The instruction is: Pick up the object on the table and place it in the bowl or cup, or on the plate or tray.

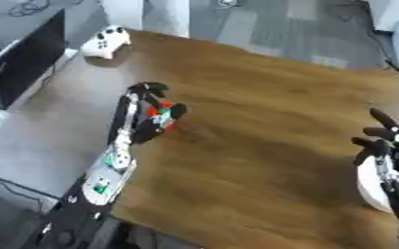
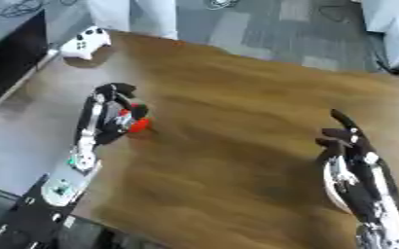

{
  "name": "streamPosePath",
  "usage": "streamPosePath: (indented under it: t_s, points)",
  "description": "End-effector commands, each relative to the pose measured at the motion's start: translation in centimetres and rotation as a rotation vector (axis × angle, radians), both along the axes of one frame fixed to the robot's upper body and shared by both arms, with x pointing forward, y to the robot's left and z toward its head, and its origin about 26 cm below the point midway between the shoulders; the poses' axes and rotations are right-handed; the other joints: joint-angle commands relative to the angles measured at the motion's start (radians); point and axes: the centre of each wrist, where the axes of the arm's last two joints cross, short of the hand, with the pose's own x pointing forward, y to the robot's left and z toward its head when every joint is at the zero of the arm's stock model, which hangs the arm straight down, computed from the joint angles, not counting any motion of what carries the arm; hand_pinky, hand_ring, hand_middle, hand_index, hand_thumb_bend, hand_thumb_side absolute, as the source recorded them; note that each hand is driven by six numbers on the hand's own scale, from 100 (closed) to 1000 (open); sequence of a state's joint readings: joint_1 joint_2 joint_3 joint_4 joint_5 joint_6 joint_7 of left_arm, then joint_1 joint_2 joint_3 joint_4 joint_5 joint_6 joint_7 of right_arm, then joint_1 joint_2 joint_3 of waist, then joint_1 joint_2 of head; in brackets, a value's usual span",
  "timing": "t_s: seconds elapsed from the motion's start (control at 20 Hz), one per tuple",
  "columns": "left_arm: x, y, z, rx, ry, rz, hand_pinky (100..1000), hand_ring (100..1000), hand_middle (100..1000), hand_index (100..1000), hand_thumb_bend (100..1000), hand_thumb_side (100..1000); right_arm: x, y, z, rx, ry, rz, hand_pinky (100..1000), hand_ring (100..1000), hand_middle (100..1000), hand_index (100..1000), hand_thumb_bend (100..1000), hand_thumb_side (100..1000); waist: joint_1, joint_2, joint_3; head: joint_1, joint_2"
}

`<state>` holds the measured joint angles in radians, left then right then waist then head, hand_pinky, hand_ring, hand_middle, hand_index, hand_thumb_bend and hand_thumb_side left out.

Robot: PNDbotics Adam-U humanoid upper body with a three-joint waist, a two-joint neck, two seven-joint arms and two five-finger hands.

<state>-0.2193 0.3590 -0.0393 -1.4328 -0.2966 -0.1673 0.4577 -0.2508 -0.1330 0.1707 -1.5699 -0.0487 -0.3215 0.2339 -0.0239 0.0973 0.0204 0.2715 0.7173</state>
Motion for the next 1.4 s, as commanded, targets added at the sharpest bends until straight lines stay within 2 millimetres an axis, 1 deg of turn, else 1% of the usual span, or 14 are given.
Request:
streamPosePath:
  t_s: [0.05,0.35,0.45,0.65,0.8,1.1,1.25,1.4]
  points:
    - [0.3,0.9,0.4,0.019,-0.019,0.024,1000,457,502,676,892,832,0.2,-0.2,1.1,-0.001,-0.035,0.006,806,408,970,749,100,435,0.001,-0.008,-0.003,-0.007,0.0]
    - [0.3,1.9,0.4,0.137,0.004,0.036,1000,463,507,671,897,826,0.3,-0.1,1.3,-0.001,-0.041,0.017,805,407,969,748,100,435,-0.002,-0.003,-0.004,-0.007,0.0]
    - [0.4,2.4,1.1,0.221,-0.002,0.025,1000,478,521,687,919,815,0.3,0.0,1.3,-0.002,-0.042,0.02,805,407,969,747,100,435,-0.002,-0.002,-0.004,-0.008,0.001]
    - [0.6,3.3,3.4,0.469,0.002,0.005,1000,501,543,698,923,809,0.3,0.1,1.3,-0.005,-0.042,0.028,805,407,968,747,100,436,0.001,-0.002,-0.006,-0.005,0.002]
    - [0.8,3.6,4.3,0.555,0.017,0.004,1000,504,549,703,931,801,0.4,0.1,1.3,-0.006,-0.043,0.032,805,407,968,747,100,436,0.001,-0.001,-0.009,-0.006,0.001]
    - [1.4,3.5,4.2,0.551,0.033,-0.011,1000,496,541,699,945,793,0.4,0.1,1.3,-0.007,-0.043,0.034,805,407,968,747,100,436,-0.002,0.0,-0.014,-0.005,-0.004]
    - [2.0,3.6,3.7,0.507,0.05,-0.015,1000,488,533,698,947,789,0.4,0.1,1.3,-0.006,-0.042,0.035,805,407,968,747,100,437,-0.002,0.0,-0.014,-0.003,-0.004]
    - [2.7,4.1,2.8,0.439,0.085,-0.002,1000,469,519,695,946,788,0.4,0.1,1.3,-0.005,-0.042,0.036,805,406,967,747,100,437,-0.005,0.001,-0.019,-0.002,-0.005]
